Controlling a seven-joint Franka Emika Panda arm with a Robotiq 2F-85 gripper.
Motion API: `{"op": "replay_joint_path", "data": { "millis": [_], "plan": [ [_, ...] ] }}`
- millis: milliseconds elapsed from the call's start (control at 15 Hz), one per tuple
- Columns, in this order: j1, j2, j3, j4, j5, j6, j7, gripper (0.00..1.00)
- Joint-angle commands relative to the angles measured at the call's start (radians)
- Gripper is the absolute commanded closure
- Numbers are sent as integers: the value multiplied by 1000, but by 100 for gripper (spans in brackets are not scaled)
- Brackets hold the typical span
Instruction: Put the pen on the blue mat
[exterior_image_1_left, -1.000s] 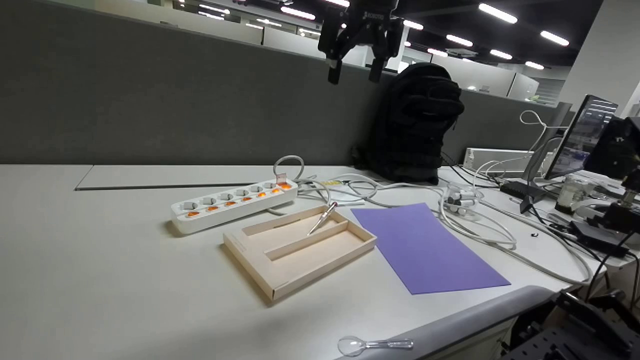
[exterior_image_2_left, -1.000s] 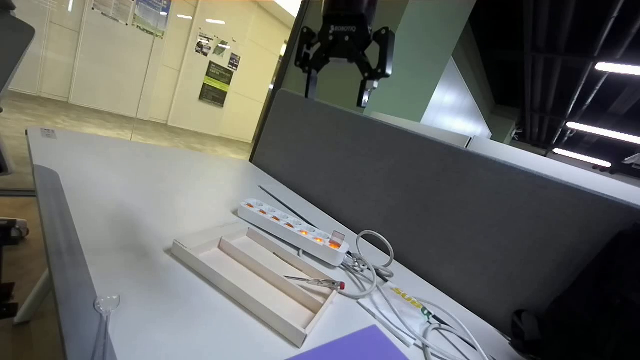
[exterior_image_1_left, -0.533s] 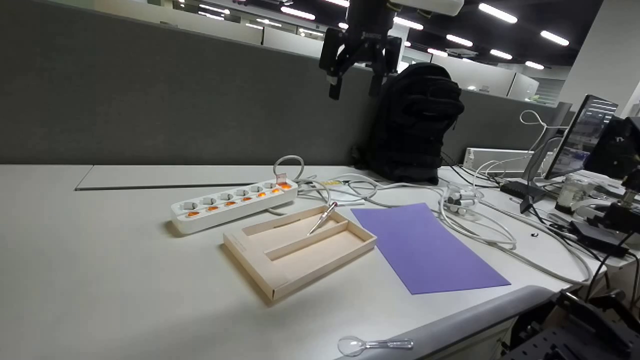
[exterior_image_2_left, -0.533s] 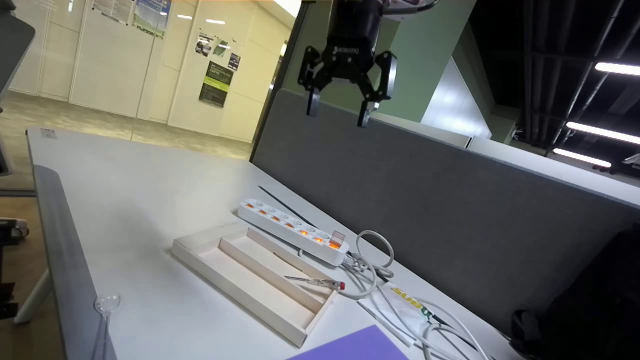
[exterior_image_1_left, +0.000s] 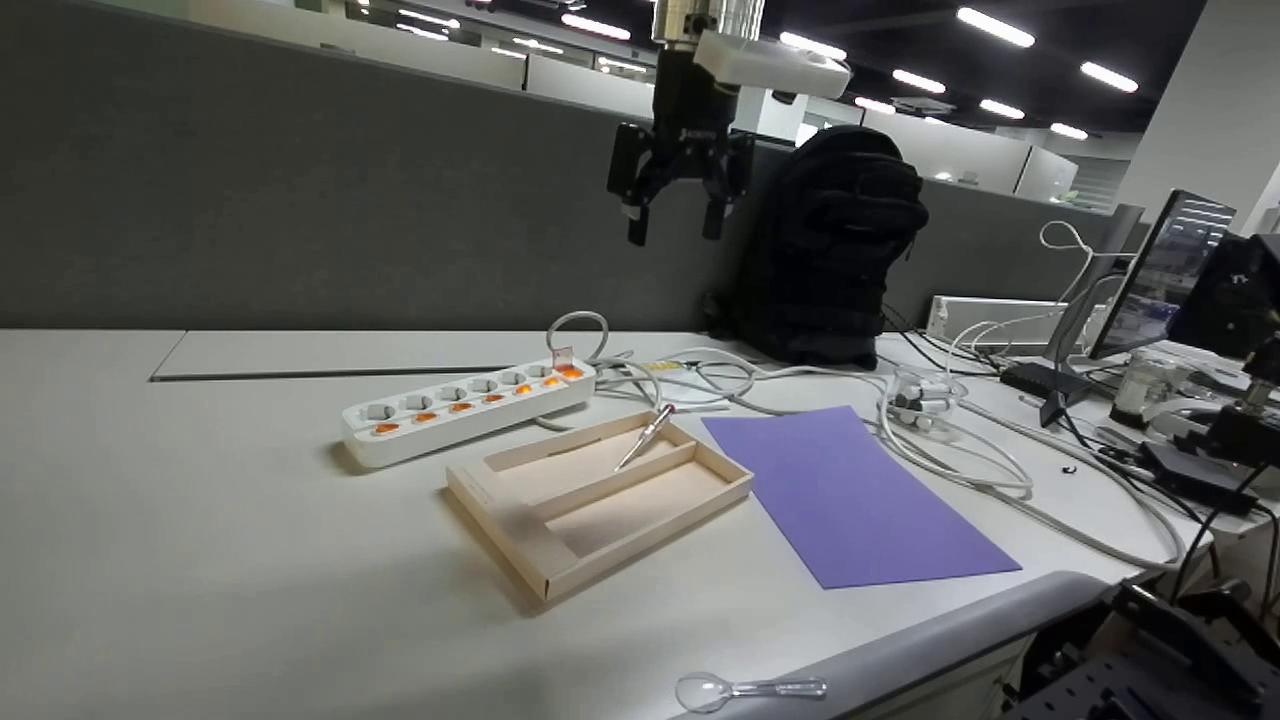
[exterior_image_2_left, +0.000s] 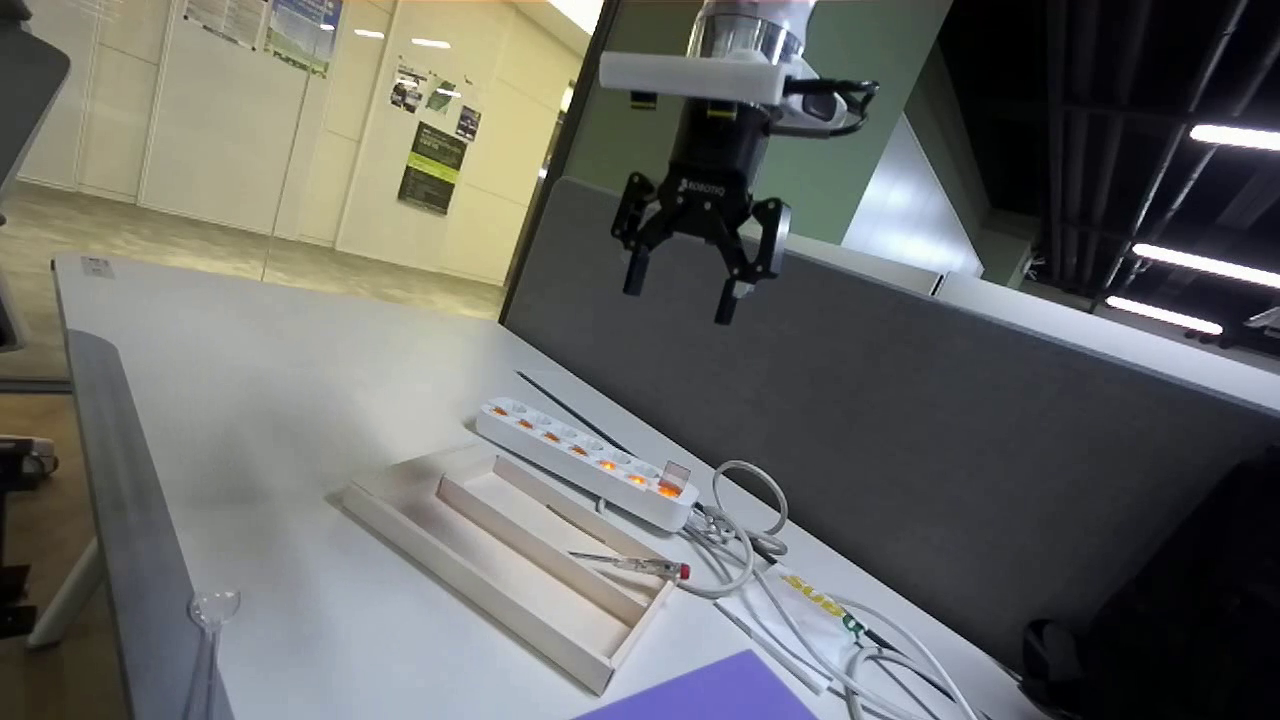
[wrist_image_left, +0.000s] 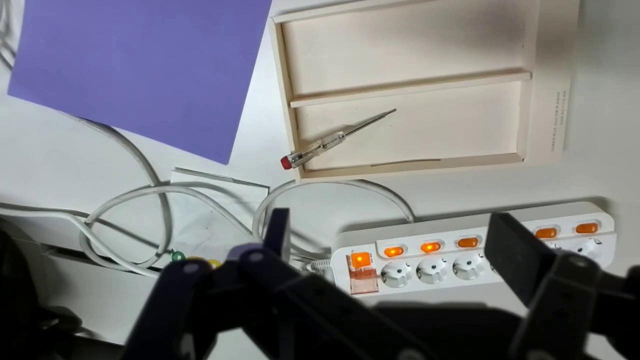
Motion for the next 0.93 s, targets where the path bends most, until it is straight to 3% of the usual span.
{"op": "replay_joint_path", "data": {
  "millis": [0,600,867],
  "plan": [
    [16,112,-26,101,-38,9,61,0],
    [50,263,-128,148,-147,52,351,0],
    [55,313,-161,154,-109,34,417,0]
  ]
}}
